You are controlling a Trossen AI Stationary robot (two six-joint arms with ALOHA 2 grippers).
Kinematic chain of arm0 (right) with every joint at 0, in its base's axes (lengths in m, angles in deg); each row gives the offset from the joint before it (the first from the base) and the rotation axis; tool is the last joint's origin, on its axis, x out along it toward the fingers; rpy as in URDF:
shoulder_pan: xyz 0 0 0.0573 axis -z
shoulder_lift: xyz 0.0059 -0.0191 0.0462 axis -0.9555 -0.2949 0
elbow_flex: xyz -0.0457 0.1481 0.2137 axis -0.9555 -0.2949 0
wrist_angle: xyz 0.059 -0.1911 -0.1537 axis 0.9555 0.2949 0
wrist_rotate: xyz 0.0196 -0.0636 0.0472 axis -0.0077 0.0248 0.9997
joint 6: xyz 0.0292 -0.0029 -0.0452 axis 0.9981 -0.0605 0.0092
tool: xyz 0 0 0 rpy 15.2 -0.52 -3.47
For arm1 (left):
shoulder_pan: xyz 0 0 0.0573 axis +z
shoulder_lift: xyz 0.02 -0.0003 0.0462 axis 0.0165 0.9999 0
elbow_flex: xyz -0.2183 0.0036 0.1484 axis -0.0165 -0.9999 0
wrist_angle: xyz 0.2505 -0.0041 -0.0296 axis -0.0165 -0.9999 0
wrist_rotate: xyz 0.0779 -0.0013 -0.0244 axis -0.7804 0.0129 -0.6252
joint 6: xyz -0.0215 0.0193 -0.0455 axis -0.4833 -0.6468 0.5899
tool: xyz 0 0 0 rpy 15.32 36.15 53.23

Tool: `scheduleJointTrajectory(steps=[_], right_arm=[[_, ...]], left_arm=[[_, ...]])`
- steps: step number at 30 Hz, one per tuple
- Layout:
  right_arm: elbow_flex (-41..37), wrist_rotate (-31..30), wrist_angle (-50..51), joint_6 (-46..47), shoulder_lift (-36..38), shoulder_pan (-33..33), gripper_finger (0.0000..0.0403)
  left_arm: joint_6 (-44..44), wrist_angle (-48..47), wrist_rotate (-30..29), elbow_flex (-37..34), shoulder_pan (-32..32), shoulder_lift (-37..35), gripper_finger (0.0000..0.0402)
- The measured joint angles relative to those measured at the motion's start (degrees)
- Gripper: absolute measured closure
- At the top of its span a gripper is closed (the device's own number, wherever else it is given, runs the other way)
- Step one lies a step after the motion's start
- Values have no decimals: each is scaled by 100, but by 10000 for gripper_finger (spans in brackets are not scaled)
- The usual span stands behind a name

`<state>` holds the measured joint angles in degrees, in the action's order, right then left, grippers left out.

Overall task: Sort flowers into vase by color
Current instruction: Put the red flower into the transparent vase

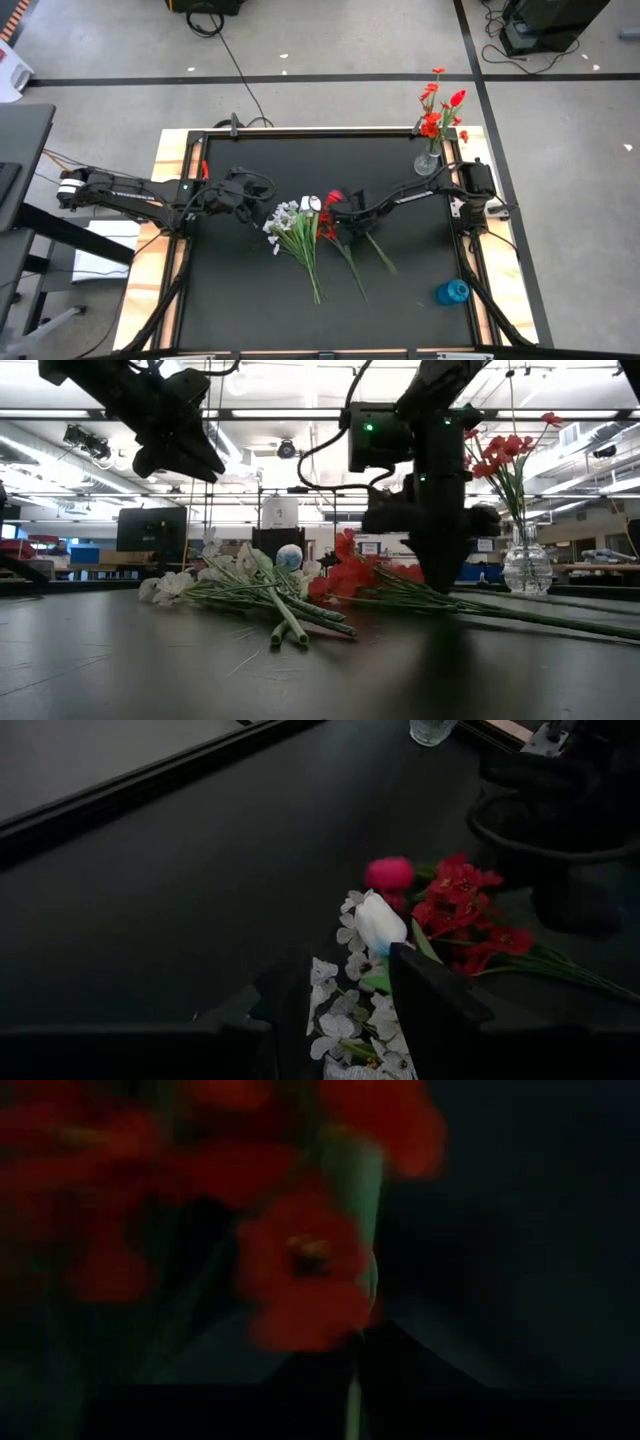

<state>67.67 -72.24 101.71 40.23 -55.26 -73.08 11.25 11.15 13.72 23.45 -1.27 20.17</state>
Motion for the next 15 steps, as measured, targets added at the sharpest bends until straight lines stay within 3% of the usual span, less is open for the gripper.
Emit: scheduleJointTrajectory(steps=[8,15], right_arm=[[1,-1011,1480,645,1180,-115,382],[-165,-2789,1589,957,2632,77,390]], left_arm=[[9,-110,0,0,0,2,257],[2,-130,0,0,17,1,257]])
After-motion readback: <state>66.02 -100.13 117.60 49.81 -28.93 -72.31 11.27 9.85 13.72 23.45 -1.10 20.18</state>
